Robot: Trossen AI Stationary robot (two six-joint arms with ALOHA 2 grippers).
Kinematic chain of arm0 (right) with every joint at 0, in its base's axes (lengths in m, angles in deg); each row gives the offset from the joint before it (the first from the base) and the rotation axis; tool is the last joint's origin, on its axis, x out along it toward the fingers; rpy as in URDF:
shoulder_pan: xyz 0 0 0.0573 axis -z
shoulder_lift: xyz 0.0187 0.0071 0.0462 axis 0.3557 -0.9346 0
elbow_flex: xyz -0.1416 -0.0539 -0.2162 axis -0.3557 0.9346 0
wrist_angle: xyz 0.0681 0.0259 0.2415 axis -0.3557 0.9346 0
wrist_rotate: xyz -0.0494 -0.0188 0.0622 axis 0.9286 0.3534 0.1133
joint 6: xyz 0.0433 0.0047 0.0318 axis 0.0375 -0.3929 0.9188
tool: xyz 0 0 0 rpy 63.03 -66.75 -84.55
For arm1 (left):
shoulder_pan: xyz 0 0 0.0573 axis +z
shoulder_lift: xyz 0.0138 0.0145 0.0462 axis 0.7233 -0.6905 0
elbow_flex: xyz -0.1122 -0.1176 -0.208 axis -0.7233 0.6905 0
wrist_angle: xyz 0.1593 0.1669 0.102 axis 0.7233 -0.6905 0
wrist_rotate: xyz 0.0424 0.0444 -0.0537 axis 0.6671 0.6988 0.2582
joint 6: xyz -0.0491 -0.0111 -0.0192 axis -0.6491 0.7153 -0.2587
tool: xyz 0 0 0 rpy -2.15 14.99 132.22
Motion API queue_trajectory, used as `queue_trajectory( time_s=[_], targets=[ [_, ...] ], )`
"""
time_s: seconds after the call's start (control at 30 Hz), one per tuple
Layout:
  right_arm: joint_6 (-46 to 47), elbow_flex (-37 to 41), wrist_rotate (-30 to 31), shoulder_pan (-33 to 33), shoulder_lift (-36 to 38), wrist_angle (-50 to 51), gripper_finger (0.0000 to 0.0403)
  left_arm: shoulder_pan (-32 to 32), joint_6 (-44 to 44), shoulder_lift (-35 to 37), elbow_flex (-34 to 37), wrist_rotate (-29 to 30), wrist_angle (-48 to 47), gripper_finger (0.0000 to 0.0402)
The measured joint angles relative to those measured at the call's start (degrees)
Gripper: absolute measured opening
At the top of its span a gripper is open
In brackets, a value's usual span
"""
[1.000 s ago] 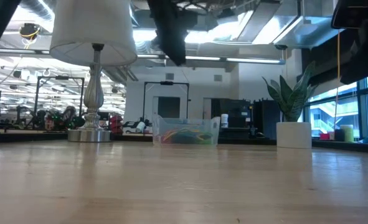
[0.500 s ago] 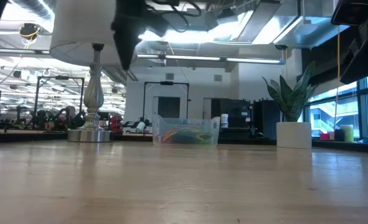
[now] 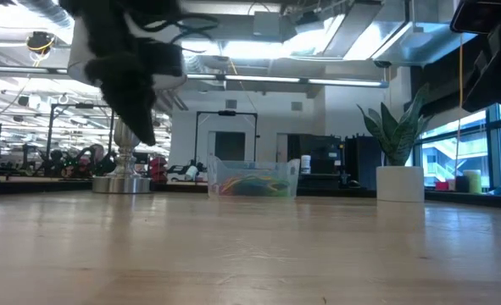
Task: Pick and place rubber bands into bin
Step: Put the blue rubber band into the transparent bin
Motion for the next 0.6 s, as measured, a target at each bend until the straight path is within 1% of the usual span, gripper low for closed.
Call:
queue_trajectory(
  time_s=[0.17,0.3,0.43,0.6],
  targets=[
    [1.4,0.0,0.0,0.0,0.0,-0.6,0.0012,0.0,2.6,13.2,14.2,0.6,17.6,0.0131],
    [1.5,0.0,0.0,0.0,0.0,-1.6,0.0012,0.0,3.3,25.0,23.5,1.2,27.0,0.0131],
    [1.5,0.0,0.1,0.3,0.0,-3.1,0.0012,0.0,3.4,36.8,29.8,1.1,28.7,0.0131],
    [1.5,0.0,0.1,1.6,0.0,-5.2,0.0012,0.0,3.0,50.5,35.4,1.2,28.7,0.0131]
  ],
)
